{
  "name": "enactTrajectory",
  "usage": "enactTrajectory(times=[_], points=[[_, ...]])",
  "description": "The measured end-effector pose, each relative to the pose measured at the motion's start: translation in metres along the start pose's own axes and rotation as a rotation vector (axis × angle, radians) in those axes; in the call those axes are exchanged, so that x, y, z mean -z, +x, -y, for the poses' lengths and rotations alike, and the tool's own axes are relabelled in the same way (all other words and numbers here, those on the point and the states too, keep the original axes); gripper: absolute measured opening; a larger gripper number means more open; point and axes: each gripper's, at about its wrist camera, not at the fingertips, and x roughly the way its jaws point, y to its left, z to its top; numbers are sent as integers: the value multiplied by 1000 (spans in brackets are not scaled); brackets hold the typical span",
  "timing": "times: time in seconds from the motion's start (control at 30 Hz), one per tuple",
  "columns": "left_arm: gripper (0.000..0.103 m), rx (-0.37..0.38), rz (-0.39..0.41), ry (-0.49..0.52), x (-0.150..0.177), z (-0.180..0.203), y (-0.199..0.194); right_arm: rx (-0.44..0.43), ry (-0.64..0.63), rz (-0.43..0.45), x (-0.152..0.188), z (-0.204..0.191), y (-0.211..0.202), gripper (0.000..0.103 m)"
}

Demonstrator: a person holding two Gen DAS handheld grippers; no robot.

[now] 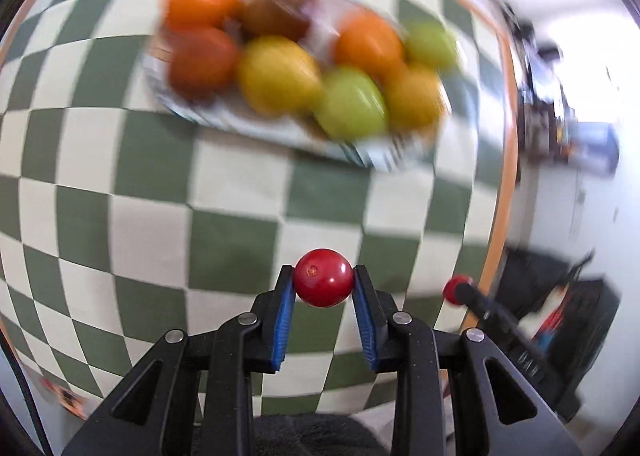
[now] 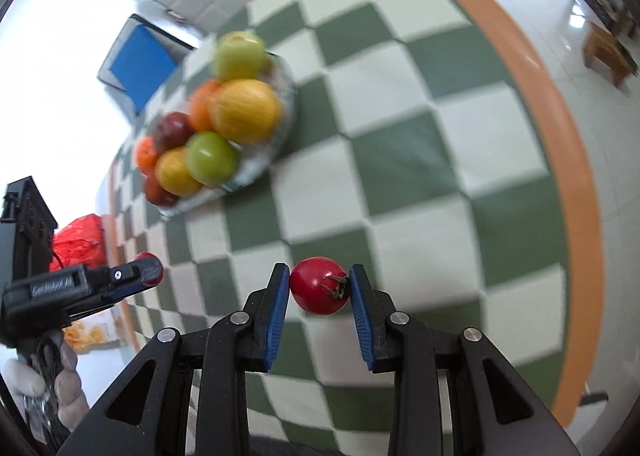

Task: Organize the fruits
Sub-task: 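Lower the cherry tomato onto the plate with the right tool while the left tool places its tomato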

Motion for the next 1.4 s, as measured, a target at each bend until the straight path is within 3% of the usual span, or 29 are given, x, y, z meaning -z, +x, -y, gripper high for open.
enactTrajectory(times=[0.17,0.27,0.43,0.63,1.03,1.13,1.2,1.33,1.4], points=[[26,137,7,-237,-67,-34,-13,-59,-9,18,-36,-39,26,33],[26,210,-5,-340,-81,-50,-3,-54,-25,7,-54,-55,43,33],[26,269,-11,-451,-94,-69,10,0,-74,-19,-73,-74,72,33],[27,264,-8,-517,-106,-82,17,63,-122,-25,-82,-84,89,33],[30,297,-20,-567,-107,-93,20,85,-144,-31,-81,-85,91,40],[30,278,-17,-555,-106,-92,16,95,-155,-22,-78,-84,84,45],[30,240,-12,-524,-105,-87,12,115,-173,-13,-75,-84,78,57],[30,39,44,-354,-99,-66,-5,185,-238,38,-63,-90,58,81],[40,-87,81,-245,-93,-51,-11,214,-263,60,-56,-93,49,85]])
